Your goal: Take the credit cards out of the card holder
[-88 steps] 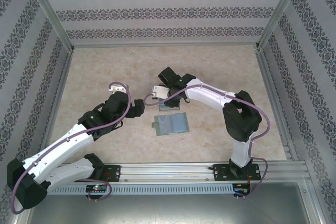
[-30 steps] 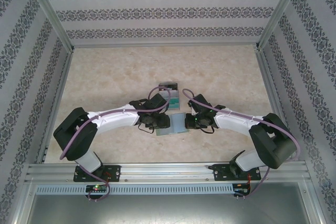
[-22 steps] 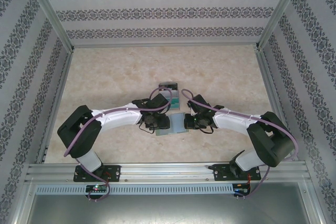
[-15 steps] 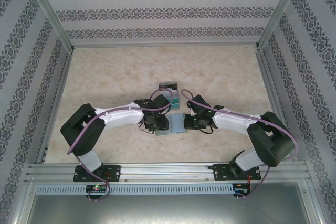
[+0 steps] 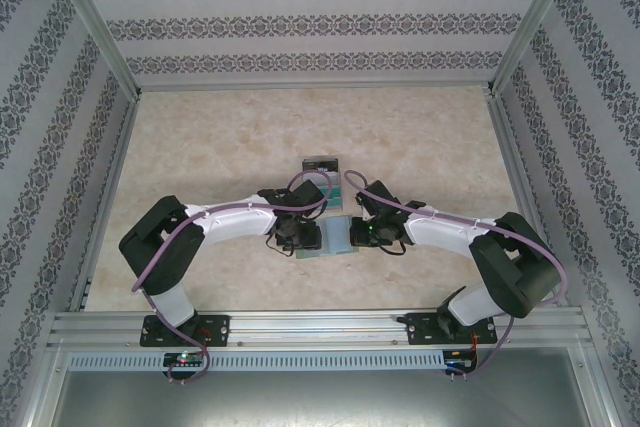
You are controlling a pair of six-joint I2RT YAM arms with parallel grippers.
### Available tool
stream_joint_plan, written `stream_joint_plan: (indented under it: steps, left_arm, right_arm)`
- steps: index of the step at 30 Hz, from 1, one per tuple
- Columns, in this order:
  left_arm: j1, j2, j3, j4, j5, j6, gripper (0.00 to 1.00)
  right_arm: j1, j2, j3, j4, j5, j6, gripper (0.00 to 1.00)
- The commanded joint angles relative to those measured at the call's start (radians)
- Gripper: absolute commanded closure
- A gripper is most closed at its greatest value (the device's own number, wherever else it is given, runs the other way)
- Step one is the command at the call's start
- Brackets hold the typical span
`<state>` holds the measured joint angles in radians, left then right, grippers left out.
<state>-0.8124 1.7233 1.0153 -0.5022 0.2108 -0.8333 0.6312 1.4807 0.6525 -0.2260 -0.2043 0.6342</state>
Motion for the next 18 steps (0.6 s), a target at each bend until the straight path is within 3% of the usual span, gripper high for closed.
stream_joint_plan:
  steps: [1, 11, 18]
  left_arm:
    - [-0.011, -0.01, -0.001, 0.067, 0.047, 0.034, 0.58]
    - [-0.011, -0.022, 0.005, 0.114, 0.092, 0.054, 0.51]
    - [-0.015, -0.028, 0.023, 0.117, 0.107, 0.066, 0.26]
  right_arm:
    - [0.019, 0.029, 0.004, 0.008, -0.004, 0.019, 1.0]
    - [0.022, 0.03, 0.006, 0.008, -0.001, 0.025, 0.99]
    - [0.022, 0.026, 0.004, 0.005, 0.004, 0.026, 0.99]
